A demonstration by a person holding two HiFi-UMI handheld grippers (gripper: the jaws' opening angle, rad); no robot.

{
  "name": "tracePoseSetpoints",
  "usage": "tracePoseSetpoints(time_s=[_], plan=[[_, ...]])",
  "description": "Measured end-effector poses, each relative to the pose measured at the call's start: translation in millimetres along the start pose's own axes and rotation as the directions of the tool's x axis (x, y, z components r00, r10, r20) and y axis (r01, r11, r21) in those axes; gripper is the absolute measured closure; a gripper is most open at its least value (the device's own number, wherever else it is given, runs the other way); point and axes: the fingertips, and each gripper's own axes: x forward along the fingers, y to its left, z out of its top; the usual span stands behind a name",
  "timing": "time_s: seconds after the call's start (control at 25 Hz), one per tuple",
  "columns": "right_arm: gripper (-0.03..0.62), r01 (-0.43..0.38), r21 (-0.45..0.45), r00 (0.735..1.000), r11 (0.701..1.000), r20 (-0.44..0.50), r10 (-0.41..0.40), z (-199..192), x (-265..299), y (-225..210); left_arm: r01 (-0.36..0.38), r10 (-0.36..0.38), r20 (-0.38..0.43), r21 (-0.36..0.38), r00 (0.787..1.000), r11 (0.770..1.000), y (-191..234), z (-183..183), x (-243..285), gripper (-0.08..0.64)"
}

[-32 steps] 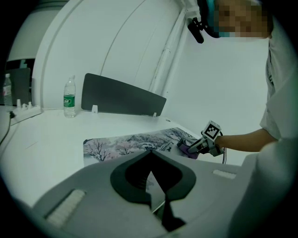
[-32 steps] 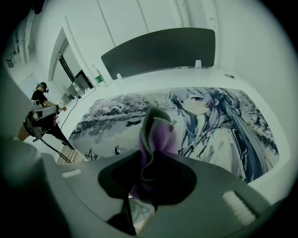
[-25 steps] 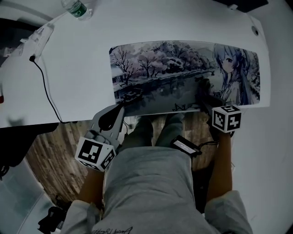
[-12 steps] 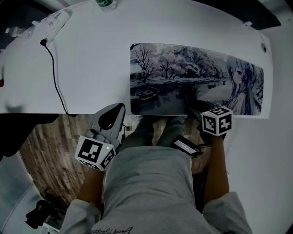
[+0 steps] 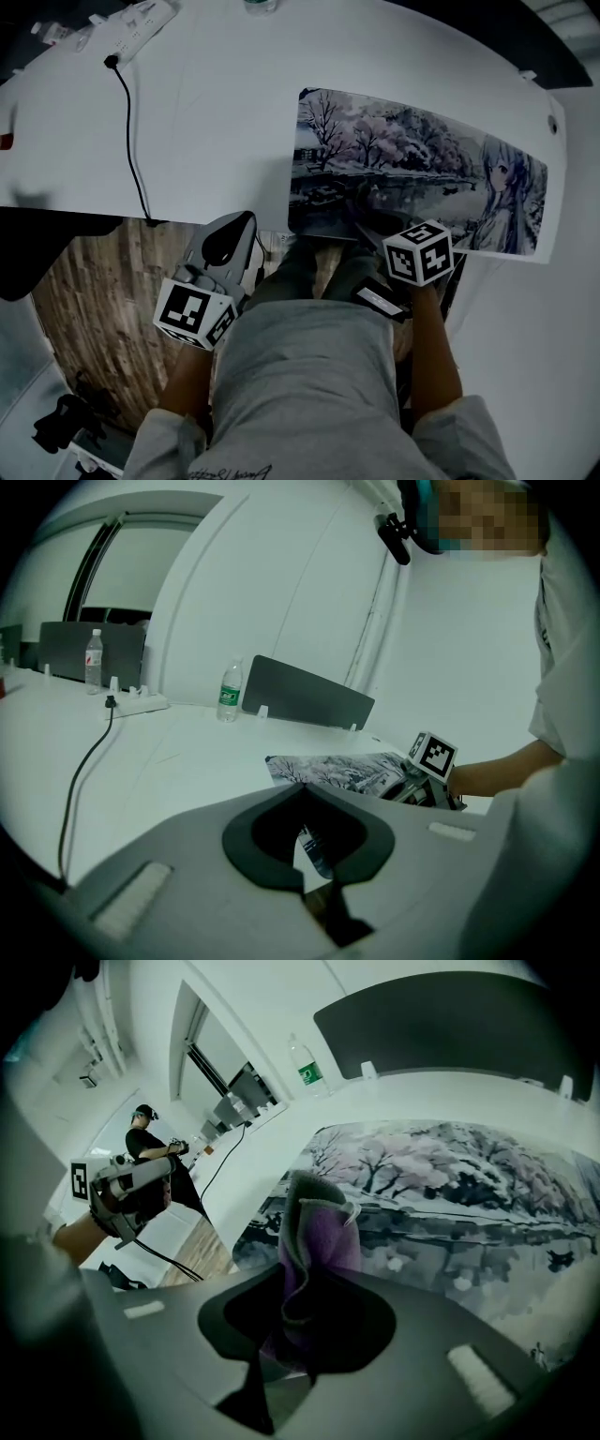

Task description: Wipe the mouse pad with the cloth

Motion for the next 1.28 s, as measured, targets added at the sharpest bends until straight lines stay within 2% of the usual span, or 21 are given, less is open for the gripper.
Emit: tracePoseSetpoints(time_s=[0.28, 0.6, 0.88, 1.28], plan=[[0.499, -0.102, -0.075, 0.994, 0.992, -0.038, 0.1, 13, 29, 48, -0.064, 0.064, 0.006, -0.028, 0.998, 0.998, 15, -1, -24, 0.541], [0.499, -0.187, -0.16, 0.979, 0.969, -0.107, 0.171, 19, 55, 85, -0.145, 0.148, 0.027, -0.071, 0.989, 0.987, 35, -16, -55, 0.541], [0.499, -0.209, -0.206, 0.972, 0.956, -0.148, 0.181, 21, 67, 102, -0.194, 0.198, 0.032, -0.101, 0.98, 0.976, 45, -19, -77, 0.541], [0.499, -0.21, -0.261, 0.973, 0.942, -0.147, 0.176, 22, 65, 104, -0.204, 0.211, 0.053, -0.113, 0.976, 0.972, 47, -19, -83, 0.541]])
